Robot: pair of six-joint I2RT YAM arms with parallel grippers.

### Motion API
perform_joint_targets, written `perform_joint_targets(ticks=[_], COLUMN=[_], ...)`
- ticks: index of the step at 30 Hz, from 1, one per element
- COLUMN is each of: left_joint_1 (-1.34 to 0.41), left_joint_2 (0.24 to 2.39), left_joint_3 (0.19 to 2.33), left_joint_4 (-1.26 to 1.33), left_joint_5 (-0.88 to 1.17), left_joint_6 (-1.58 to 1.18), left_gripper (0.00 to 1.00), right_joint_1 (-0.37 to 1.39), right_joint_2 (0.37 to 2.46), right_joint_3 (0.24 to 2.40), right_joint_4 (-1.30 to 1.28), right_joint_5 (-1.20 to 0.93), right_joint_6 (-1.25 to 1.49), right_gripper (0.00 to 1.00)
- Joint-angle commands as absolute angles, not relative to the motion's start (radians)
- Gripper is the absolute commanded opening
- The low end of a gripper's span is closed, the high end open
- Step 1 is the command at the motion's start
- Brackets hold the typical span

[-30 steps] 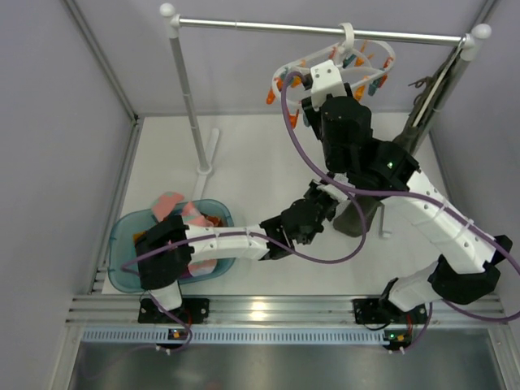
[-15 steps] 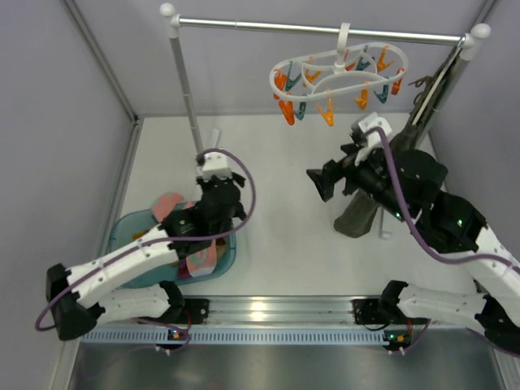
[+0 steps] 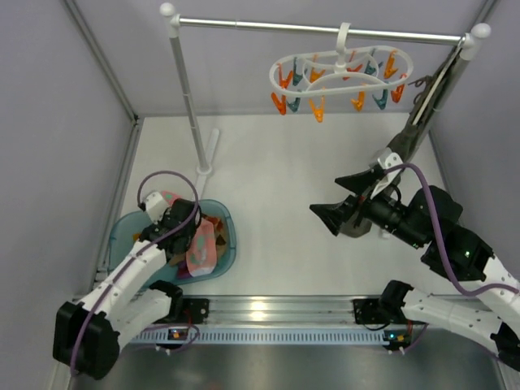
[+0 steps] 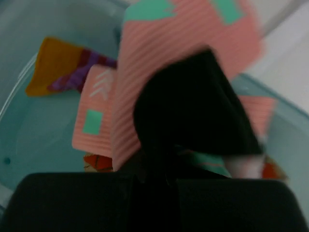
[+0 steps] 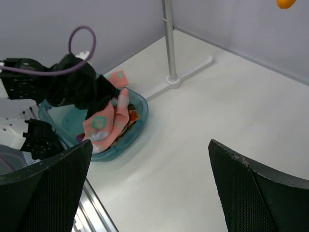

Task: Remove the socks clipped to the hanger

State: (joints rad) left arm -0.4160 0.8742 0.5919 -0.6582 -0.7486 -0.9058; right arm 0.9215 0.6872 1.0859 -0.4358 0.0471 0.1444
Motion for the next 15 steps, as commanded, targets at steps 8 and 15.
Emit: perform_joint_targets(ticks=[8, 15], left_joint_1=[-0.181, -0.173], left_joint_2=[0.638, 0.791], left_joint_3=[0.379, 0.515], left_joint_4=[-0.808, -0.816], left_joint_5=[-0.618, -0.6], left_joint_6=[-1.4, -1.419], left_gripper=[0.0, 0.08], right_joint_1=[0.914, 0.914], right_joint_2=[0.601, 0.578], right_joint_3=[1.066, 1.048], right_joint_4=[-0.348, -0.365], right_joint_5=[0.032, 0.057], right_joint_6=[0.212, 0.195], right_gripper=[0.99, 0.99])
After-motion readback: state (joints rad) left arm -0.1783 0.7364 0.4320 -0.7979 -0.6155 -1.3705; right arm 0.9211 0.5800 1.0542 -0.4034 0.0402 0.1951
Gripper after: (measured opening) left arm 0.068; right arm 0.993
